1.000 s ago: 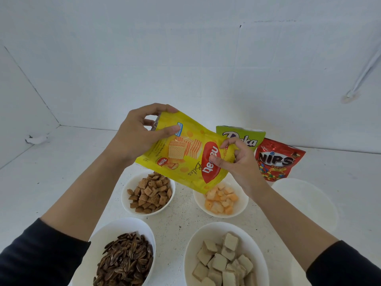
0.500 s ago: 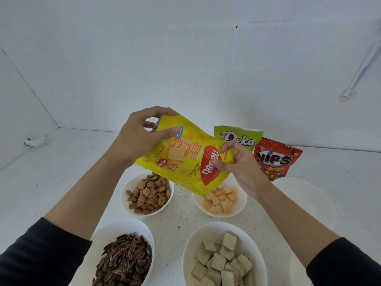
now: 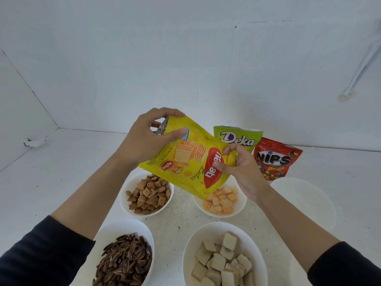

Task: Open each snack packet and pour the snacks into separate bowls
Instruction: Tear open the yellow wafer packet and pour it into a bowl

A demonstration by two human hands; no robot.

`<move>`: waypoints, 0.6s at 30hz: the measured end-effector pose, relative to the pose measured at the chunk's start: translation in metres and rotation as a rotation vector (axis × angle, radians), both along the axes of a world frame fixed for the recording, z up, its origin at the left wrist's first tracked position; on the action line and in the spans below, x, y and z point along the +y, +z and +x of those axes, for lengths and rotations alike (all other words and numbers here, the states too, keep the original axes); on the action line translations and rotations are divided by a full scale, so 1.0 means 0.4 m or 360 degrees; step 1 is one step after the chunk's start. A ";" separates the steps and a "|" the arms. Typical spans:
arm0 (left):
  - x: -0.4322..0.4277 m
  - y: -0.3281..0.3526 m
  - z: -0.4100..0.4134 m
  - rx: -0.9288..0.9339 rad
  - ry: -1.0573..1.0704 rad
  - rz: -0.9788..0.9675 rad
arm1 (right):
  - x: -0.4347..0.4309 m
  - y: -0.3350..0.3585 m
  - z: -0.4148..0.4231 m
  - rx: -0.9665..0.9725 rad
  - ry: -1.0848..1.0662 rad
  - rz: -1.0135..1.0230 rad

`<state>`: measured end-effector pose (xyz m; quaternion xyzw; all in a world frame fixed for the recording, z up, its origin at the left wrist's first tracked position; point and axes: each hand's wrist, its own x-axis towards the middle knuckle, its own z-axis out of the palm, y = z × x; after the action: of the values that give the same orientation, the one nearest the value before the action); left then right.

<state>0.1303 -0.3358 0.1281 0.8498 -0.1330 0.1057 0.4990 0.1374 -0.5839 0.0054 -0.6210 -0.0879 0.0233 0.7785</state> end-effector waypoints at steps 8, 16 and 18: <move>0.005 -0.005 0.006 0.0008 0.0008 -0.0006 | 0.004 0.006 -0.003 0.0014 -0.0031 -0.0054; 0.008 0.055 0.005 -0.0097 0.0011 -0.0016 | 0.019 0.061 0.000 -0.0079 -0.0114 -0.0126; 0.005 0.086 0.004 -0.0149 -0.0001 -0.0029 | 0.026 0.088 -0.002 -0.0086 -0.0131 -0.0082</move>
<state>0.1319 -0.3339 0.1625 0.8393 -0.1554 0.1465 0.4999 0.1366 -0.5734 0.0407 -0.6442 -0.0826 -0.0234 0.7600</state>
